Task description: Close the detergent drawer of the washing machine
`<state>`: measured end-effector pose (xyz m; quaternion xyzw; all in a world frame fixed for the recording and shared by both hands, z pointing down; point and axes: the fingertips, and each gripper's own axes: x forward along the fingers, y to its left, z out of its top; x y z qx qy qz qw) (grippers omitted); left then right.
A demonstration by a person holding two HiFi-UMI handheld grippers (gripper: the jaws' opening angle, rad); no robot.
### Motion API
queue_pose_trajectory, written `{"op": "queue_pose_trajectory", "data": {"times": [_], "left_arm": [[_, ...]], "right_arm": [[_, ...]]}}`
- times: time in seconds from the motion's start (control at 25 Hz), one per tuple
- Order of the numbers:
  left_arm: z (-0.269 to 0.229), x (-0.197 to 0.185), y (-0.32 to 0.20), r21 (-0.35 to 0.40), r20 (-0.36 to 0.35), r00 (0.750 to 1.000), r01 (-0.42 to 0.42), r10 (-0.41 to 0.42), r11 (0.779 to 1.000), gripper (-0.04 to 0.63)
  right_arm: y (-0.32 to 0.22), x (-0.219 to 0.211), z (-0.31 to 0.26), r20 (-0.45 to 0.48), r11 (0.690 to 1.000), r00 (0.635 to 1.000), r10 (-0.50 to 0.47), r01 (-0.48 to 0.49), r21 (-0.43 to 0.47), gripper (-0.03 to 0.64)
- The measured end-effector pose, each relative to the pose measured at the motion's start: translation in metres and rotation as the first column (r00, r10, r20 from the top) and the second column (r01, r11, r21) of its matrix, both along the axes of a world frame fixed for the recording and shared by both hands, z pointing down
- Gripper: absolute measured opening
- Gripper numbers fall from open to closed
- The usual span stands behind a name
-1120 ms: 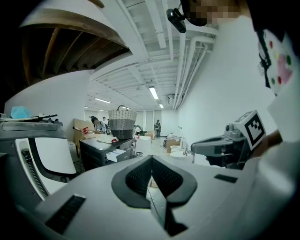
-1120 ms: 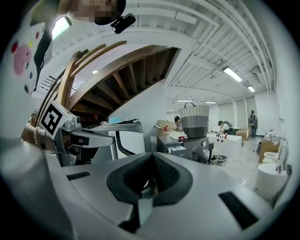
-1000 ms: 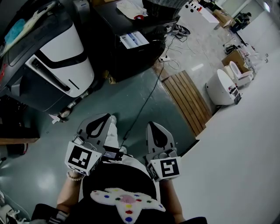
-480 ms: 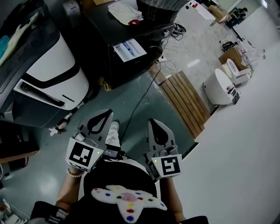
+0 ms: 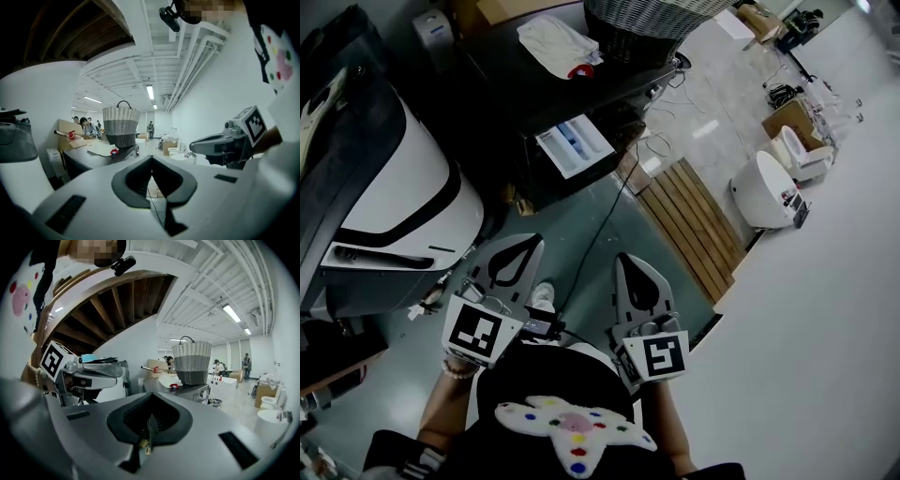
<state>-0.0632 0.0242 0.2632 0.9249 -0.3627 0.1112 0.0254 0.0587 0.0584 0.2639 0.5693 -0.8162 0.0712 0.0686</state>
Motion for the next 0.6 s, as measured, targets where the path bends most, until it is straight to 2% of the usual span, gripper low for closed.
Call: {"op": "queue_pose_trajectory", "data": {"times": [0.08, 0.2, 0.28, 0.6], "left_arm": [[0.004, -0.002, -0.016, -0.005, 0.016, 1.000, -0.013, 0.013, 1.000, 0.011], [-0.001, 0.002, -0.036, -0.002, -0.041, 0.999, -0.024, 0.024, 1.000, 0.011], [0.000, 0.001, -0.046, -0.005, -0.046, 0.998, -0.032, 0.032, 0.999, 0.011], [0.006, 0.006, -0.065, -0.013, -0.059, 0.996, -0.063, 0.062, 0.998, 0.011]], "right_arm": [[-0.017, -0.004, 0.000, 0.004, 1.000, 1.000, 0.007, -0.007, -0.002, 0.002], [-0.038, -0.008, -0.001, 0.003, 1.000, 1.000, 0.018, -0.018, -0.011, 0.002], [-0.049, -0.010, -0.002, -0.007, 1.000, 1.000, 0.022, -0.022, -0.008, 0.002], [-0.064, -0.012, -0.003, -0.038, 0.999, 0.999, 0.035, -0.035, -0.011, 0.002]]}}
